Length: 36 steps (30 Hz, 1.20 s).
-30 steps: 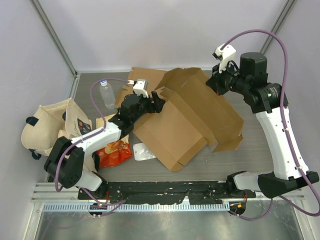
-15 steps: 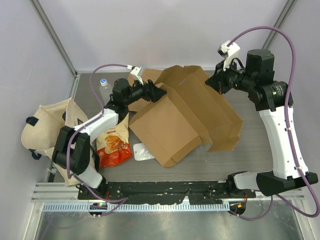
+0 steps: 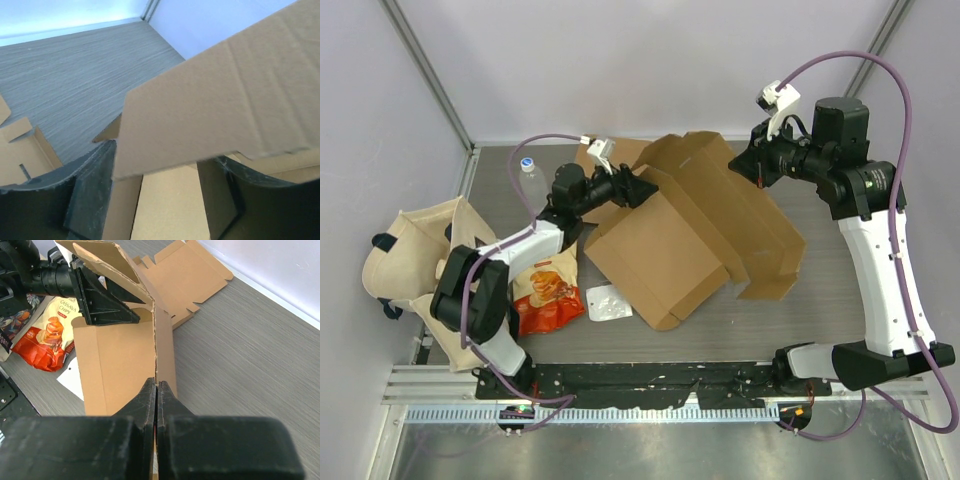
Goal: Fold the paper box
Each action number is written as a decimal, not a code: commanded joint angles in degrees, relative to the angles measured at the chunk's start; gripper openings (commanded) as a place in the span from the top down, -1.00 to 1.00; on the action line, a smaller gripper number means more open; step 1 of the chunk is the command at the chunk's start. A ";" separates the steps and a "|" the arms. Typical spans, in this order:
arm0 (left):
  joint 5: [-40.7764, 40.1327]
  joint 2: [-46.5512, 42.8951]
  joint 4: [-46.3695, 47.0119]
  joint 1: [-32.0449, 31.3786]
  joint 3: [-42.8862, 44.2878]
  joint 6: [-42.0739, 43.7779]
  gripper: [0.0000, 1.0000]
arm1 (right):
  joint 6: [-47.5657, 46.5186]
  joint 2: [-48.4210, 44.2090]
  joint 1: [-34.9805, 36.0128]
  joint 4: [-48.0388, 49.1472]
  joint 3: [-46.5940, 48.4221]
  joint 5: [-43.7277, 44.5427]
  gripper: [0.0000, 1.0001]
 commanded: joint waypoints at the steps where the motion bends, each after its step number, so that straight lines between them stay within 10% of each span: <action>1: -8.76 -5.19 -2.16 -0.43 -1.19 3.76 -0.39 | 0.75 -1.15 -0.36 2.72 2.58 -1.09 0.98; 6: -15.72 -7.84 -4.93 -0.17 -2.50 8.07 -0.46 | 0.75 -1.06 -0.28 2.37 3.02 -1.53 0.98; 16: -4.66 -2.40 -6.09 -0.16 2.77 3.43 -0.47 | 1.10 -1.41 -0.28 2.89 2.85 -2.85 0.98; 22: -1.47 -0.45 2.81 -0.69 1.71 -1.07 0.30 | 1.01 -2.11 -0.36 3.86 1.18 -1.80 0.98; 28: -22.98 -4.23 2.19 -9.73 -2.68 10.61 0.89 | 0.75 -2.82 -0.01 6.23 -2.85 7.69 0.98; 36: -44.80 2.27 3.34 -20.99 -1.63 16.68 0.85 | -0.39 -2.56 11.31 13.08 -10.77 26.92 0.98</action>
